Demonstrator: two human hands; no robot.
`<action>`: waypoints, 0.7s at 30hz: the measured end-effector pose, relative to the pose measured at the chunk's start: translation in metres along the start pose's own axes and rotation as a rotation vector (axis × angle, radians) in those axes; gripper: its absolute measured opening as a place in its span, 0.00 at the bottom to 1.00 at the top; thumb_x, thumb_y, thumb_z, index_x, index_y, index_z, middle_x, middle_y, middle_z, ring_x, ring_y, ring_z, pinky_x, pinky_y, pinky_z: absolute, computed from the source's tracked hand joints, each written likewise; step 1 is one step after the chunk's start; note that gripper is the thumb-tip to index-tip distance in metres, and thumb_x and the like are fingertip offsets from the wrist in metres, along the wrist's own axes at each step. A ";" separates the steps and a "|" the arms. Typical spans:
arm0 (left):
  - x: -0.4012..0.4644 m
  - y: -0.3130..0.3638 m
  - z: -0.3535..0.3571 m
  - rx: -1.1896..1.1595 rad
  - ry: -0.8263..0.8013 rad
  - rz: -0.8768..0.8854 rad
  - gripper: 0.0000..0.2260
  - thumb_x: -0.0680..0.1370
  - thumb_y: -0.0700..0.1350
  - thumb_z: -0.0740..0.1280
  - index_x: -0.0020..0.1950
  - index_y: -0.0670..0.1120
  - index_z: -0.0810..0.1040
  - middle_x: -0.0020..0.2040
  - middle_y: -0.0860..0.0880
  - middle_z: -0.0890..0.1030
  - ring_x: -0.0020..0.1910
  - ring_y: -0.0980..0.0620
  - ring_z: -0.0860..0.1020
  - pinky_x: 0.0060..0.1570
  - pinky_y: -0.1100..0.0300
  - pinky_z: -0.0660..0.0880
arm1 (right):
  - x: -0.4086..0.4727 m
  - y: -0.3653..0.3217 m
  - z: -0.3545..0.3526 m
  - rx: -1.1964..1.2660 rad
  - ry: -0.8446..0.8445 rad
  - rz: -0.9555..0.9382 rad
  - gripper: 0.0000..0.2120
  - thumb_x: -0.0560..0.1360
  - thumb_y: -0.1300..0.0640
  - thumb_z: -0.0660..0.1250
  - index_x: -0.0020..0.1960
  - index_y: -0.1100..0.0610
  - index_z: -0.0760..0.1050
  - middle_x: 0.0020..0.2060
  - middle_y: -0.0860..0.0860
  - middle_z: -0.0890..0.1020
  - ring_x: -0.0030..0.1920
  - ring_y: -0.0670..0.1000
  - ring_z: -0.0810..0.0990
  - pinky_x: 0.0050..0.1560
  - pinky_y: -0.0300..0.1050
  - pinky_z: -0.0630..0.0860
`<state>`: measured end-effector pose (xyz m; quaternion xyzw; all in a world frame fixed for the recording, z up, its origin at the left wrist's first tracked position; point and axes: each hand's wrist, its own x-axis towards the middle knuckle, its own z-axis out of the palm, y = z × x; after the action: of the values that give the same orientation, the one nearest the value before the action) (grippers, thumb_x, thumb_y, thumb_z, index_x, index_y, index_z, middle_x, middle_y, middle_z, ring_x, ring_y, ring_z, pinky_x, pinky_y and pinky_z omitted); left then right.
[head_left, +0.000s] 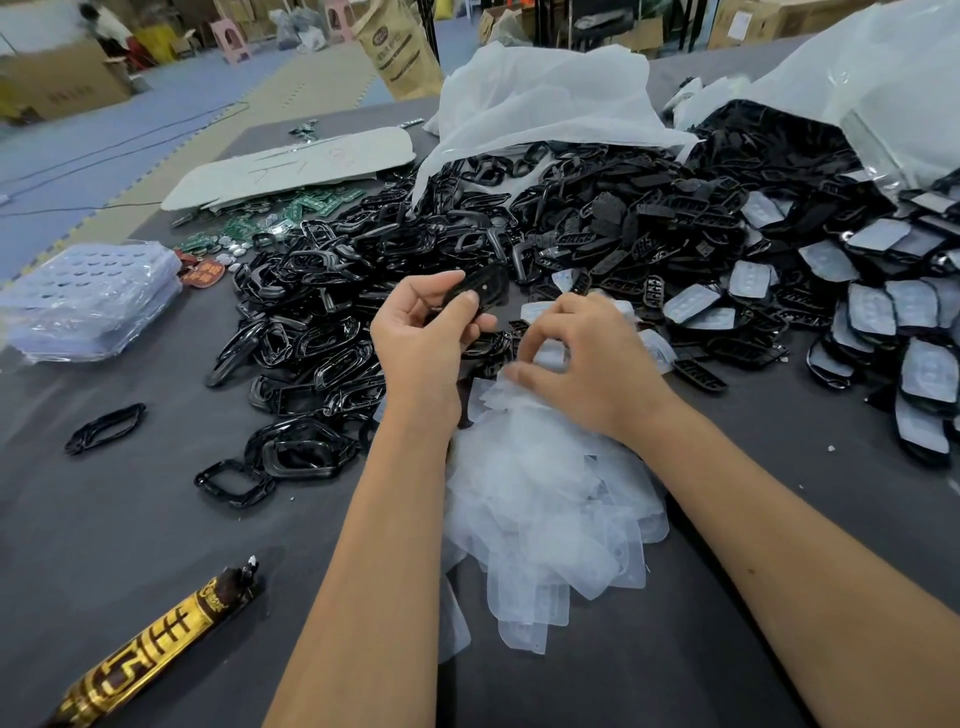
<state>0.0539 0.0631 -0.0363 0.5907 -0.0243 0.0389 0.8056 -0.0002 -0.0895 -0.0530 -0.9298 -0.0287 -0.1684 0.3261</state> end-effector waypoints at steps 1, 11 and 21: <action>0.000 0.000 0.000 -0.003 0.004 0.007 0.09 0.77 0.29 0.71 0.48 0.43 0.82 0.41 0.46 0.78 0.32 0.51 0.83 0.35 0.64 0.78 | 0.001 -0.001 0.001 -0.019 -0.038 0.008 0.11 0.72 0.45 0.79 0.44 0.51 0.84 0.46 0.49 0.79 0.53 0.52 0.73 0.56 0.49 0.71; -0.001 -0.005 0.003 0.025 -0.045 -0.007 0.10 0.76 0.29 0.71 0.47 0.43 0.83 0.44 0.44 0.82 0.37 0.44 0.85 0.37 0.62 0.79 | 0.001 0.010 -0.011 0.699 0.191 0.105 0.06 0.77 0.63 0.75 0.50 0.60 0.79 0.36 0.45 0.81 0.36 0.44 0.76 0.38 0.36 0.73; -0.006 -0.007 0.006 0.113 -0.119 0.001 0.09 0.76 0.28 0.70 0.47 0.42 0.81 0.47 0.40 0.84 0.36 0.45 0.86 0.39 0.60 0.81 | -0.001 0.013 -0.015 0.940 0.202 0.178 0.06 0.77 0.69 0.72 0.49 0.59 0.84 0.34 0.52 0.83 0.33 0.49 0.81 0.35 0.38 0.79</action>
<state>0.0490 0.0548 -0.0410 0.6365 -0.0701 0.0055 0.7681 -0.0032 -0.1089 -0.0496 -0.6597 0.0097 -0.1982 0.7249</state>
